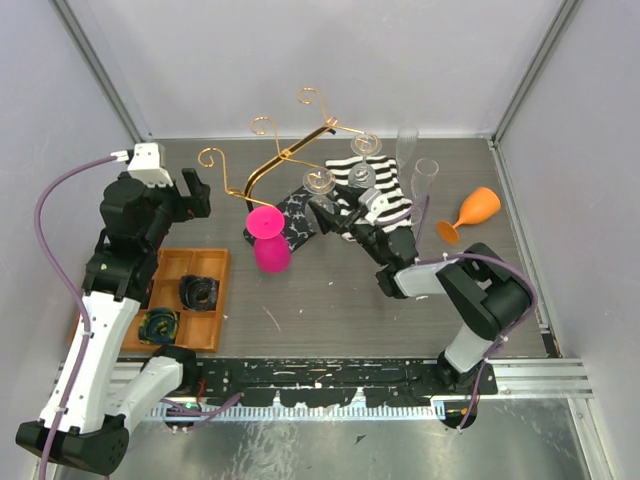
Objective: Place the wine glass upside down on the wine glass rack
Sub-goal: Turn the wine glass upside down at the wine rack.
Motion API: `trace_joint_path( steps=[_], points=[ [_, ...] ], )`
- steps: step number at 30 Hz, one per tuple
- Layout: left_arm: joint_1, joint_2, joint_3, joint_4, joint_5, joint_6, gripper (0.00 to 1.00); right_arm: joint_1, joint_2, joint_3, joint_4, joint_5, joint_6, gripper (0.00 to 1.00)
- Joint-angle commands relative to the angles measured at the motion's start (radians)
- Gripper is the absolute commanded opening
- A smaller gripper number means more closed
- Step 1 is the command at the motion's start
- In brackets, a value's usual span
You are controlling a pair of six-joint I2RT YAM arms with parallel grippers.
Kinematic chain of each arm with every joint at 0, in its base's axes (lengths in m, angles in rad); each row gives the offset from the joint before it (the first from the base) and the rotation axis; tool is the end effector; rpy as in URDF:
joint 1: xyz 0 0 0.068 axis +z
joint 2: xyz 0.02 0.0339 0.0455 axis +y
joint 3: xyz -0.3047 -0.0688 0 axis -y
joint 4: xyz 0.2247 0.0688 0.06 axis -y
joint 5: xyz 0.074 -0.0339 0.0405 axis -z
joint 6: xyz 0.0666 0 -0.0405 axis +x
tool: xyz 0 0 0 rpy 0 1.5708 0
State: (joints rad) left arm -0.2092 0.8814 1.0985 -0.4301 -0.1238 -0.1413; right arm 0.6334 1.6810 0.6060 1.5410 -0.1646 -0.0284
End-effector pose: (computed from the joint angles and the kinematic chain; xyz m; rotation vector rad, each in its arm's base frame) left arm 0.1676 -0.0272 0.4260 -0.0286 1.7841 -0.1419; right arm 0.2660 0.2088 0.3100 -0.5070 1.0132 0.6311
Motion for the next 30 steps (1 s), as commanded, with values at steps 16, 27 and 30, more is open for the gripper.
trace_joint_path(
  steps=[16, 27, 30],
  points=[
    [0.005, -0.05, -0.015, 0.022, -0.025, -0.044, 0.98, 0.006, -0.412, -0.244, -0.179, 0.113, 0.161, 0.8],
    [0.005, -0.142, -0.033, -0.277, -0.07, -0.204, 0.98, 0.006, -0.79, -0.181, -1.062, 0.335, 0.3, 0.82],
    [0.005, -0.114, -0.003, -0.403, -0.058, -0.242, 0.98, 0.006, -0.866, -0.142, -1.303, 0.372, 0.346, 0.82]
  ],
)
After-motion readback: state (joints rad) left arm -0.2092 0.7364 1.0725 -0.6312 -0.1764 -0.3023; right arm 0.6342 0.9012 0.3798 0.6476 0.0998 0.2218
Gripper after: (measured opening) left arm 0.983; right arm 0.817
